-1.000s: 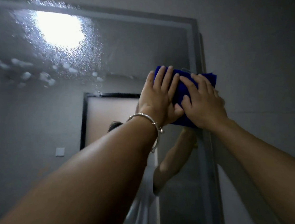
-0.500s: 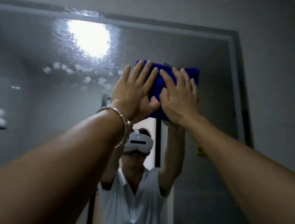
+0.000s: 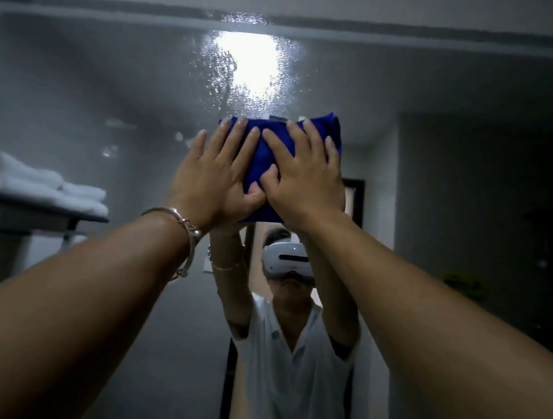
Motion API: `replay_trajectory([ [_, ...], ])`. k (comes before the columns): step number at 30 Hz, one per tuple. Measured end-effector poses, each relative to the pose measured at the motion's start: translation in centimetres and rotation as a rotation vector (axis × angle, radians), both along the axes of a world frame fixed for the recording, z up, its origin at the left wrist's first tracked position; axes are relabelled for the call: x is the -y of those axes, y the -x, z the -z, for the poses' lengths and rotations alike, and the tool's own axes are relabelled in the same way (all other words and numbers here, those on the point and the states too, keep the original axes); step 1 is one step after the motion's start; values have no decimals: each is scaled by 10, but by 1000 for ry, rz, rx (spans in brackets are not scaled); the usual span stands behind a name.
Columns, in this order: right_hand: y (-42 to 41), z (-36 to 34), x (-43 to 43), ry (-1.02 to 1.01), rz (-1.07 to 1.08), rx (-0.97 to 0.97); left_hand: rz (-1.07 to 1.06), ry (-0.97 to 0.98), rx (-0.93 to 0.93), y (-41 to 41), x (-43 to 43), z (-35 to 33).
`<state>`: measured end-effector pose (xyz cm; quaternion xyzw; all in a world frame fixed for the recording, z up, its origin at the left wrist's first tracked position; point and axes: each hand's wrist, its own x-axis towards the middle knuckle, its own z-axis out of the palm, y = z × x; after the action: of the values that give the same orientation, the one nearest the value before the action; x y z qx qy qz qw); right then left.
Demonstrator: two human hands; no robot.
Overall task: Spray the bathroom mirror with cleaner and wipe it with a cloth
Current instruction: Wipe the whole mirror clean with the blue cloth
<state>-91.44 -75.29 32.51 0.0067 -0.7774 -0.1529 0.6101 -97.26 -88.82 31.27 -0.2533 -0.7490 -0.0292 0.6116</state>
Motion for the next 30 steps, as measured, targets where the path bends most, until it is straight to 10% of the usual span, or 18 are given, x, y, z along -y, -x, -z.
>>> replay_trajectory([
  [30,166,-12,275,-5,11,-79,86,-60,-10,173,272,-10],
])
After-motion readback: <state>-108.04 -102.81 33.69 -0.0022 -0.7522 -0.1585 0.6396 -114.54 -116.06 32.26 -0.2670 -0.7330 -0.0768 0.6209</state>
